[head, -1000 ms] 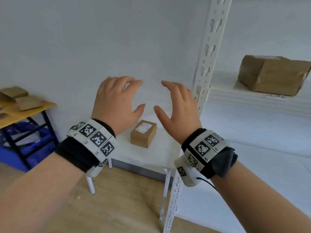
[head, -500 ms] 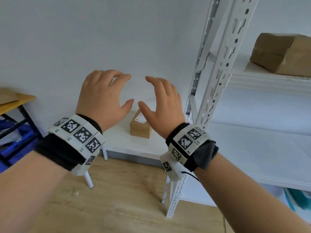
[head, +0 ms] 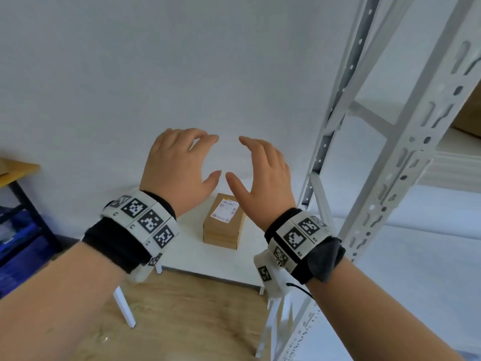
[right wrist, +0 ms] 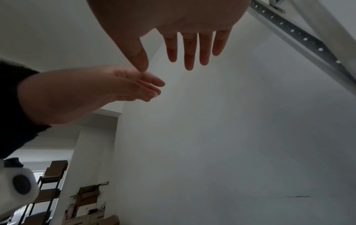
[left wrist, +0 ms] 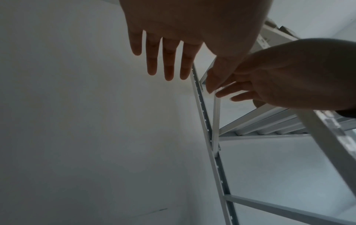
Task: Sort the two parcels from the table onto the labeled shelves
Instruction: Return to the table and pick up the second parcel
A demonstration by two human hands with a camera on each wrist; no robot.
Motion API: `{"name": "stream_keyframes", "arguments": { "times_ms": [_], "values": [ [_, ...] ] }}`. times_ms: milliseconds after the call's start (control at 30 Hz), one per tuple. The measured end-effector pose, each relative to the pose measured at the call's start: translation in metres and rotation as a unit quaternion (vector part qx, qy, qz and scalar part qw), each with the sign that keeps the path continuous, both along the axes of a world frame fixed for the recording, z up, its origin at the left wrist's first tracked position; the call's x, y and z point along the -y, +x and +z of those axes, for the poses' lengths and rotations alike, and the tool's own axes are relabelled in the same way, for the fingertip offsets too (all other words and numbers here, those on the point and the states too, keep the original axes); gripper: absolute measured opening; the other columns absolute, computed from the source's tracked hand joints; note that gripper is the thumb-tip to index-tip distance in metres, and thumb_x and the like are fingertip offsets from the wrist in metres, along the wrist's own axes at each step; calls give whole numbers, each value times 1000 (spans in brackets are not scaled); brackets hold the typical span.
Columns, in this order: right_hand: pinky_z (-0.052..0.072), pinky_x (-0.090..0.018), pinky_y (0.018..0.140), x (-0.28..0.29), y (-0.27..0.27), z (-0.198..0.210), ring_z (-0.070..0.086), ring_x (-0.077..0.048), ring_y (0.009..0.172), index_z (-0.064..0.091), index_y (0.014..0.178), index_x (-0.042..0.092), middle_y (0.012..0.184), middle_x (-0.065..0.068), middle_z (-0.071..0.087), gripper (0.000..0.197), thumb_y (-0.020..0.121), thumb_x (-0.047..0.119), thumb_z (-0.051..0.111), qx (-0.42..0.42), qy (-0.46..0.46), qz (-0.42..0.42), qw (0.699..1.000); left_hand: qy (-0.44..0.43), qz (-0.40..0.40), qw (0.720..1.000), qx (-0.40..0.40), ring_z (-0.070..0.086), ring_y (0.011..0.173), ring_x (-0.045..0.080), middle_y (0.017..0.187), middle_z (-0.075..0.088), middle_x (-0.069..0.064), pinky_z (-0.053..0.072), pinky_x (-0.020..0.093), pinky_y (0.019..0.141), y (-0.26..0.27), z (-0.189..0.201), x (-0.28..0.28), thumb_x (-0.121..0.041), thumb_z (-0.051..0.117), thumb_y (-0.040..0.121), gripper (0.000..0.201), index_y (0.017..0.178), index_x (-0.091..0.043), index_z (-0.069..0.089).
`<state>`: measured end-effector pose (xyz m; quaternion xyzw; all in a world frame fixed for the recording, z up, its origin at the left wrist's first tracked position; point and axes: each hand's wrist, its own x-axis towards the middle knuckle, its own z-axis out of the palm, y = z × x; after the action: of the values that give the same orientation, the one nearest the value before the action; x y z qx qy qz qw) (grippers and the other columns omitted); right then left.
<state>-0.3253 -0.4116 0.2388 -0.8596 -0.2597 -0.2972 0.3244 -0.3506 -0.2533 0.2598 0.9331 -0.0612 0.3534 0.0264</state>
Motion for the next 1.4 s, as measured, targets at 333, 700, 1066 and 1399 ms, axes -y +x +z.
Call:
{"name": "stream_keyframes", "arguments": {
  "times_ms": [333, 700, 1066, 1399],
  "values": [
    [31, -38, 105, -34, 85, -5, 40, -22, 128, 39, 137, 19, 137, -2, 47, 59, 83, 38, 55, -32, -8, -13, 999, -18, 18, 999, -33, 52, 115, 31, 126, 58, 6, 34, 46, 105, 79, -10, -41, -41, 59, 77, 56, 127, -18, 52],
    [29, -38, 106, -57, 163, -26, 38, -21, 130, 35, 139, 21, 140, -1, 44, 60, 84, 38, 54, -84, -38, -97, 991, -37, -35, 995, -86, 49, 119, 31, 129, 56, 6, 34, 44, 105, 178, -32, -81, -41, 58, 78, 56, 129, -18, 50],
    [26, -38, 110, -68, 238, -53, 33, -21, 135, 26, 143, 23, 146, -1, 37, 64, 87, 39, 52, -185, -39, -211, 959, -87, -102, 977, -165, 42, 127, 26, 138, 47, 3, 33, 40, 107, 283, -60, -117, -42, 57, 80, 61, 135, -19, 42],
    [33, -47, 110, -58, 269, -140, 36, -26, 136, 22, 146, 21, 148, -6, 38, 69, 87, 41, 52, -379, -13, -234, 895, -236, -83, 897, -364, 37, 131, 23, 144, 38, 3, 32, 37, 108, 314, -151, -112, -41, 62, 80, 67, 138, -18, 37]
  ]
}}
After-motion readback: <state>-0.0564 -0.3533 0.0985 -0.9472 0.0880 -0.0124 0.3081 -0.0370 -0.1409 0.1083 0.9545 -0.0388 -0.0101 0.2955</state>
